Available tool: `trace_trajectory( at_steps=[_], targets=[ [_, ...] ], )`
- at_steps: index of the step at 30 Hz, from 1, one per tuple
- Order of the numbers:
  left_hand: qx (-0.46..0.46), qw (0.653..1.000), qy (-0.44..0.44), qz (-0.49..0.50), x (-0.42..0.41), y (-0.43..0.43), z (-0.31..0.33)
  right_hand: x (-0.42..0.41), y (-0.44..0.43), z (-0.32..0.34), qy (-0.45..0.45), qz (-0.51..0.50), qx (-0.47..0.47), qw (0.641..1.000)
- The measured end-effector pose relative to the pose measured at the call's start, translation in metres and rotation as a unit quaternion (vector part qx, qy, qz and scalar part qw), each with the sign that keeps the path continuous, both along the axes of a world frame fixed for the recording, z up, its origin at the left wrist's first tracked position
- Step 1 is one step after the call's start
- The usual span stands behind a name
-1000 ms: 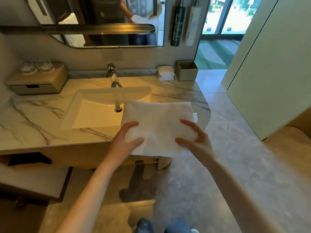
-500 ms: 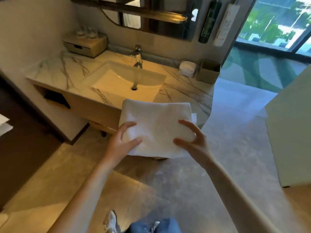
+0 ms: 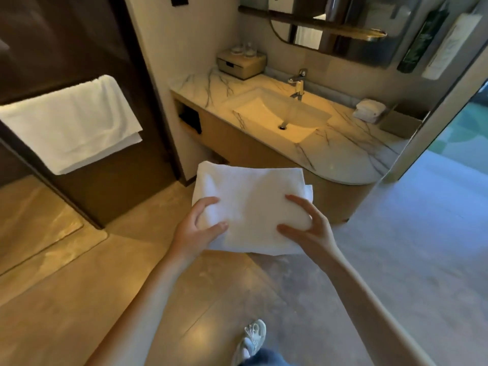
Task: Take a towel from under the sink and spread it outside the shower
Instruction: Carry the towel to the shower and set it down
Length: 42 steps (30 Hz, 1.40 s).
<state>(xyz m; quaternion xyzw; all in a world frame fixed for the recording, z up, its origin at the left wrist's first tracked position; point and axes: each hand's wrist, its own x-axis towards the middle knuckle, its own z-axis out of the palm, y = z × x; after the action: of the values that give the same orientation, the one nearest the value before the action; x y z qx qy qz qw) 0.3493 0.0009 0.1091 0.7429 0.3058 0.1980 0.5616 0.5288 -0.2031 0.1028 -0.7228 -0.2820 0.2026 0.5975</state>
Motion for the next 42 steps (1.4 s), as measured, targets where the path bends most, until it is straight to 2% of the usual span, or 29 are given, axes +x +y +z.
trace_trajectory(
  at_steps=[11, 16, 22, 32, 42],
  targets=[
    [-0.003, 0.986, 0.017, 0.166, -0.244, -0.124, -0.013, -0.188, -0.06, -0.004, 0.013, 0.164, -0.024, 0.986],
    [0.025, 0.968, 0.003, 0.249, -0.315, -0.179, -0.017, -0.238, -0.074, 0.0, 0.005, 0.255, -0.026, 0.967],
    [0.047, 0.944, -0.006, 0.328, -0.348, -0.26, -0.024, -0.263, -0.1, -0.006, 0.004, 0.335, -0.044, 0.941],
    [0.002, 0.902, 0.016, 0.432, -0.357, -0.376, -0.037, -0.269, -0.163, -0.015, -0.003, 0.412, -0.085, 0.907],
    [-0.013, 0.902, 0.03, 0.431, -0.385, -0.45, -0.054, -0.299, -0.227, -0.034, 0.02, 0.426, -0.106, 0.898]
  ],
)
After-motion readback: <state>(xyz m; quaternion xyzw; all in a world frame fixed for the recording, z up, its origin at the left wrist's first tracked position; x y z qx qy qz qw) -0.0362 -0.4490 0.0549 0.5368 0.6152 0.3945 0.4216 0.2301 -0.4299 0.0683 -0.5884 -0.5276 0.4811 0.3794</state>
